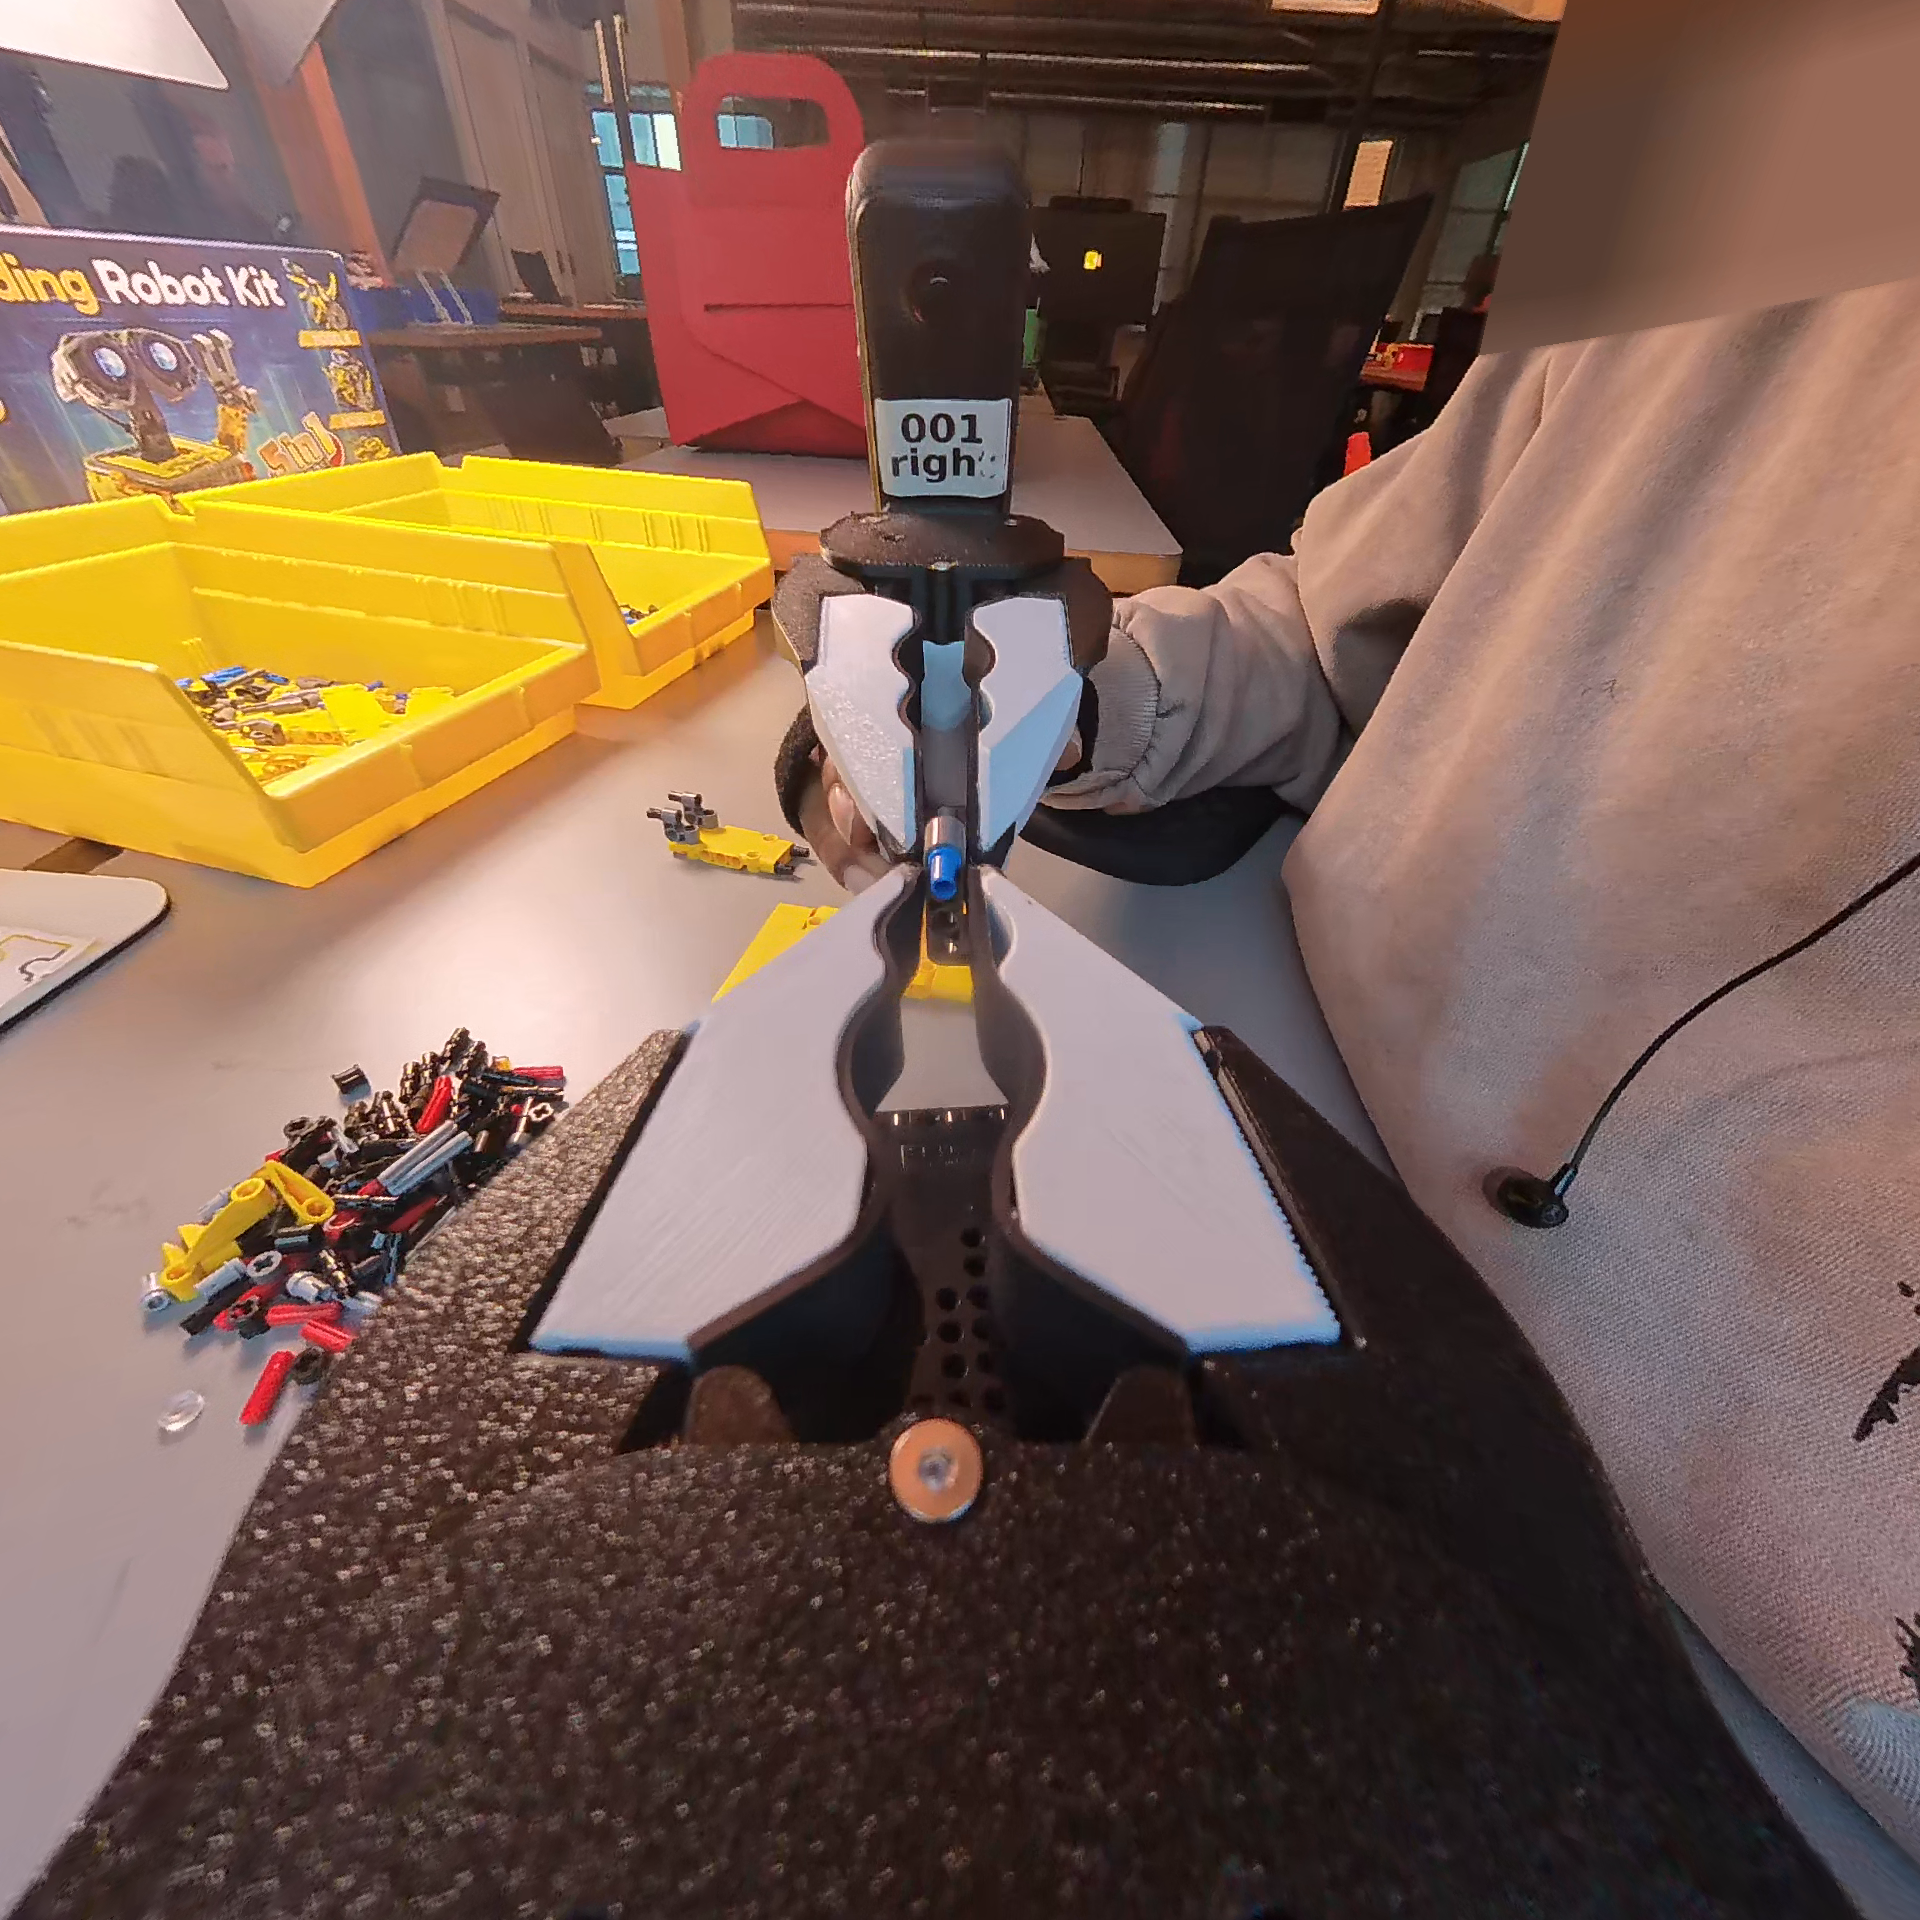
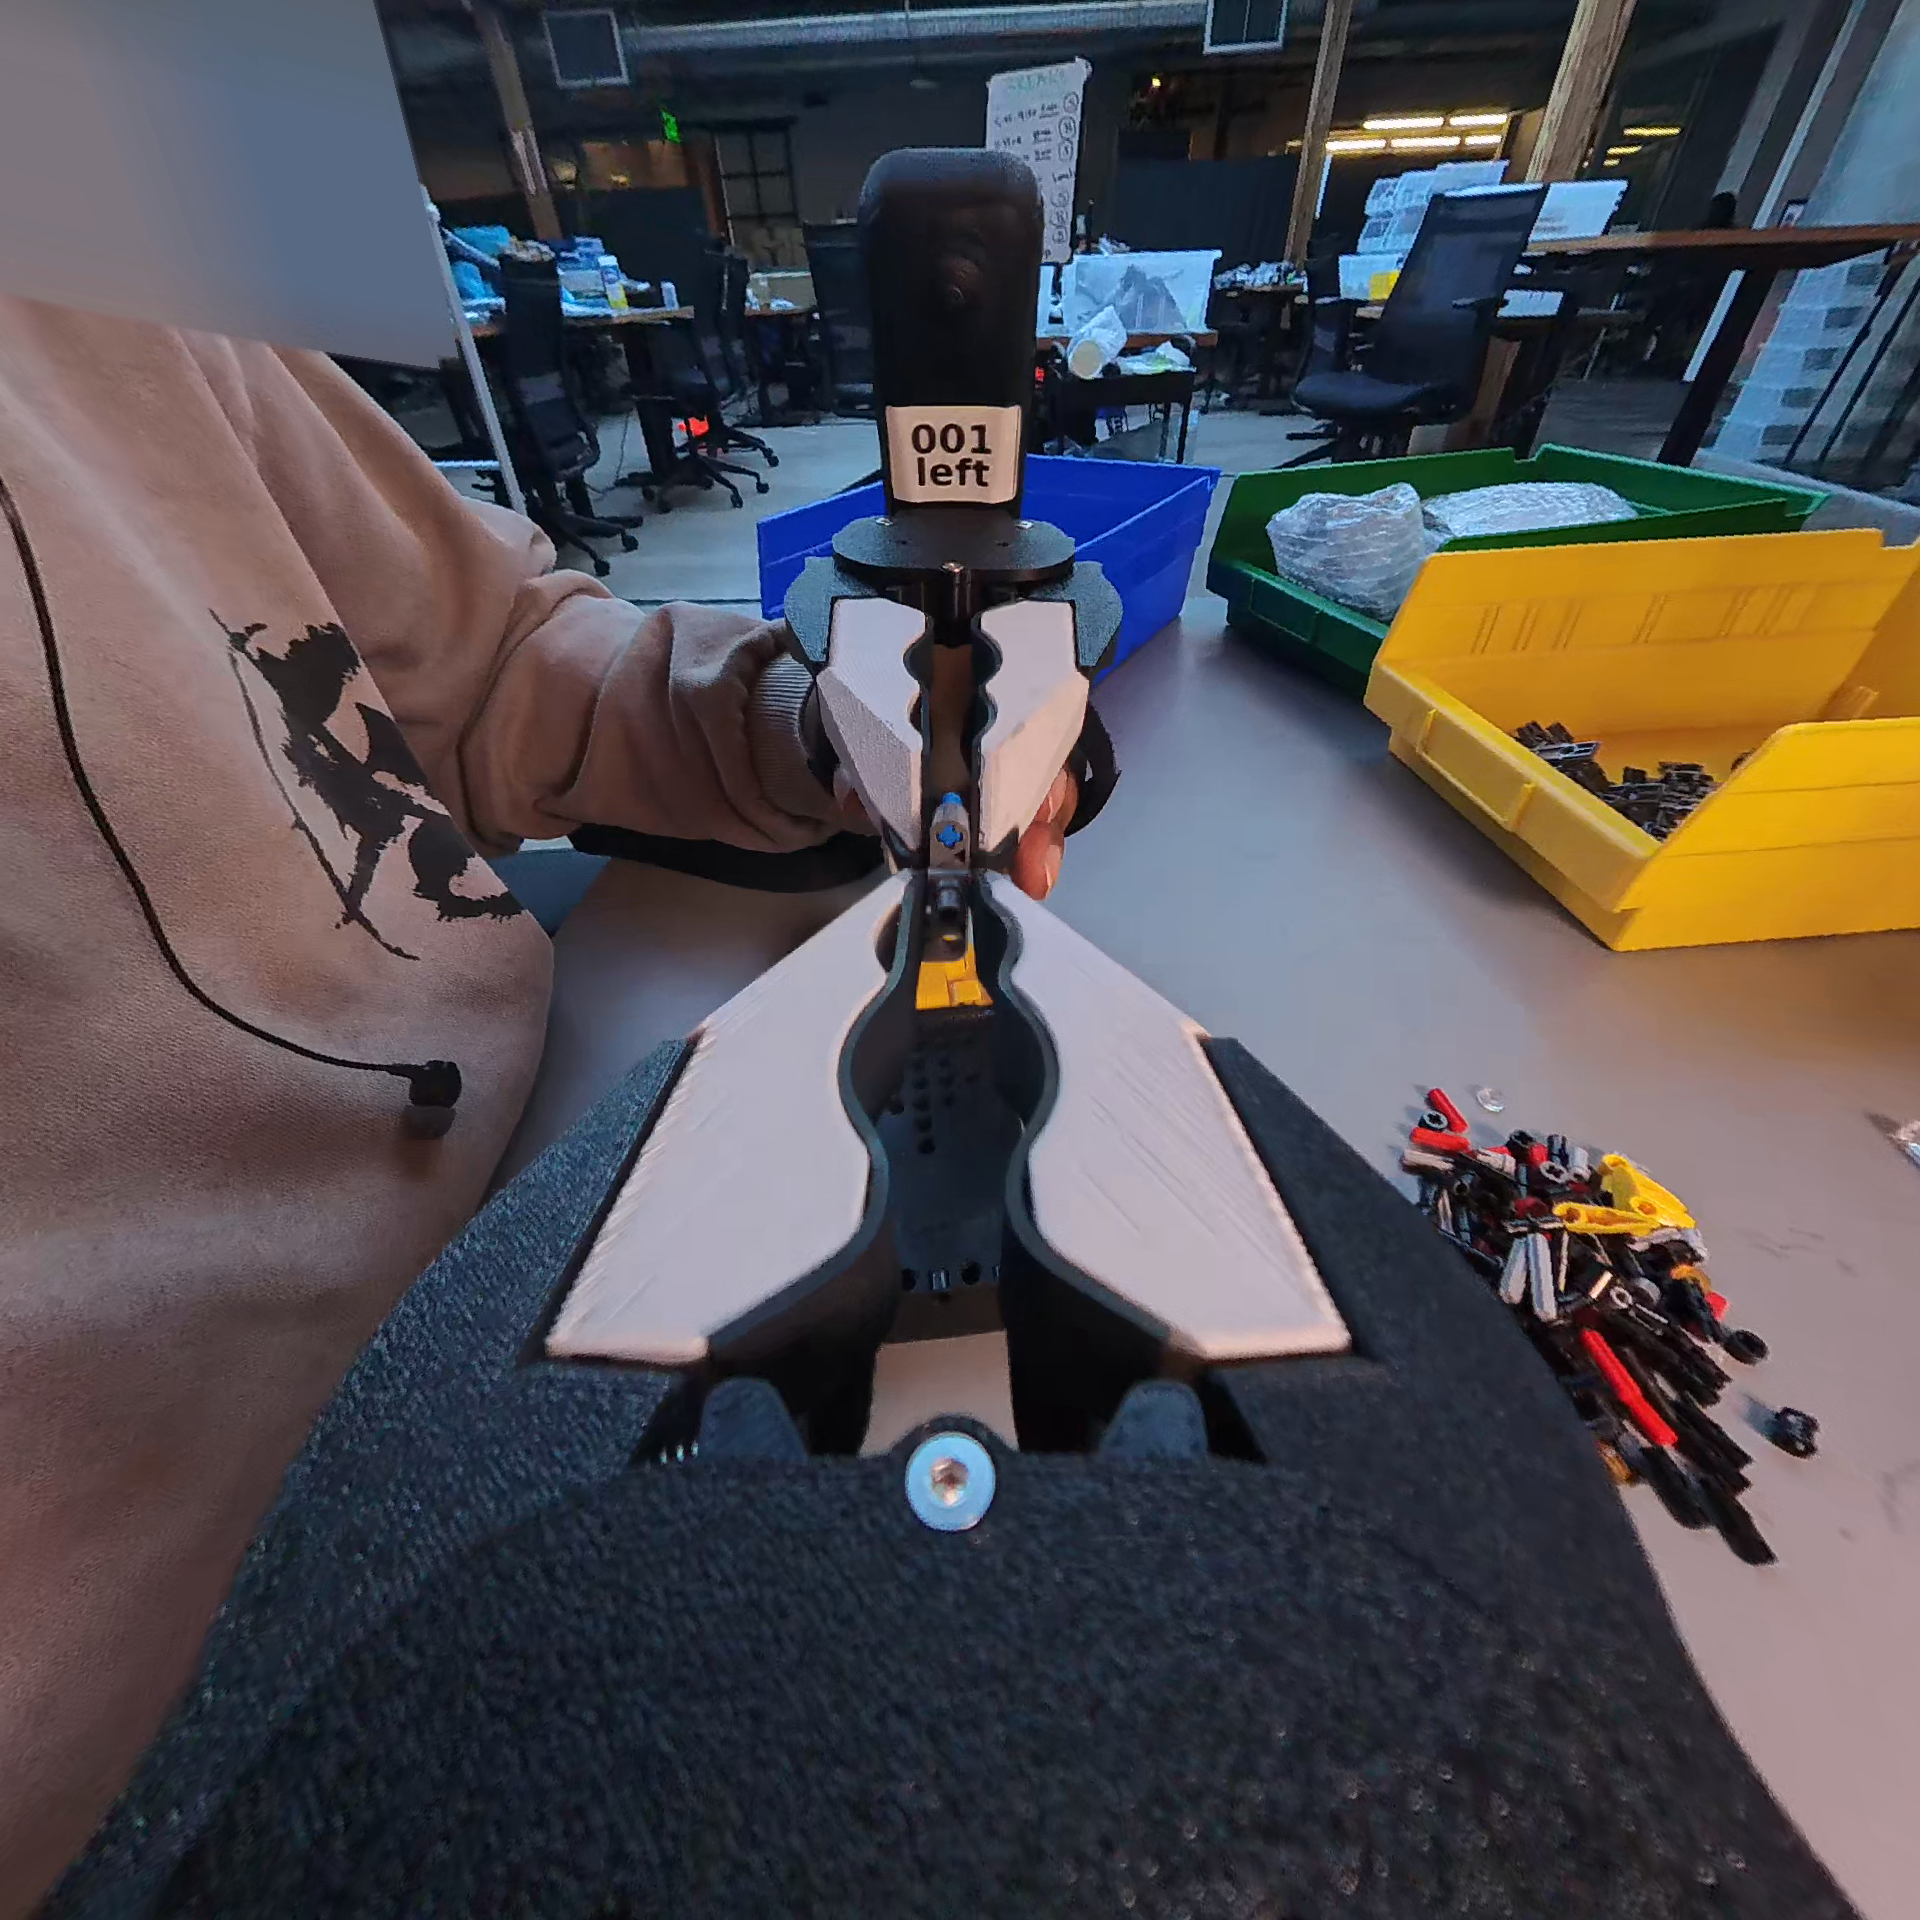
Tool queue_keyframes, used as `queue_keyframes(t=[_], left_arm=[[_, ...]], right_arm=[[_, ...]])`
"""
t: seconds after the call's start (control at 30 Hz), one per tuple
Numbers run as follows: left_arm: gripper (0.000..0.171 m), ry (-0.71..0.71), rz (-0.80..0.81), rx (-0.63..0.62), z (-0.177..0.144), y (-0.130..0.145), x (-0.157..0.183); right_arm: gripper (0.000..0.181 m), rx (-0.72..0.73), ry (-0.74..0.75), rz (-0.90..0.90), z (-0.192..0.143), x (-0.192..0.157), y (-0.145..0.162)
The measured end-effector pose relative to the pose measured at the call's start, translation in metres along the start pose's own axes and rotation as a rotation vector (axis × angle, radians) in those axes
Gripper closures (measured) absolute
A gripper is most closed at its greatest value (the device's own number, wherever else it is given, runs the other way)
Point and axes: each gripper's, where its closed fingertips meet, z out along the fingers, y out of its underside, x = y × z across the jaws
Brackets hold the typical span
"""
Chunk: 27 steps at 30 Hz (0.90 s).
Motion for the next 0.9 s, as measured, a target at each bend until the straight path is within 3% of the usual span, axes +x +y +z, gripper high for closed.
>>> queue_keyframes(t=[0.4, 0.43, 0.5, 0.57, 0.63, 0.7, 0.9], left_arm=[[0.167, -0.069, 0.028, 0.009, -0.002, -0.017, -0.006], [0.171, -0.077, 0.024, 0.05, -0.01, -0.024, -0.008], [0.171, -0.143, -0.04, 0.241, -0.062, -0.057, -0.029], [0.171, -0.163, 0.02, 0.181, -0.079, -0.054, -0.028], [0.171, -0.201, 0.019, 0.133, -0.065, -0.036, -0.034], [0.171, -0.167, -0.017, 0.074, -0.042, -0.02, -0.032], [0.171, -0.099, -0.045, 0.037, -0.011, -0.01, -0.02]], right_arm=[[0.176, 0.024, 0.005, -0.035, -0.005, 0.004, -0.013], [0.175, 0.025, 0.022, -0.038, -0.009, 0.007, -0.014], [0.176, 0.088, 0.112, 0.0, -0.046, 0.033, -0.023], [0.176, 0.085, 0.216, -0.018, -0.083, 0.052, -0.024], [0.176, 0.116, 0.252, -0.031, -0.096, 0.056, -0.031], [0.175, 0.098, 0.234, -0.064, -0.086, 0.05, -0.031], [0.176, 0.09, 0.15, -0.068, -0.055, 0.03, -0.023]])
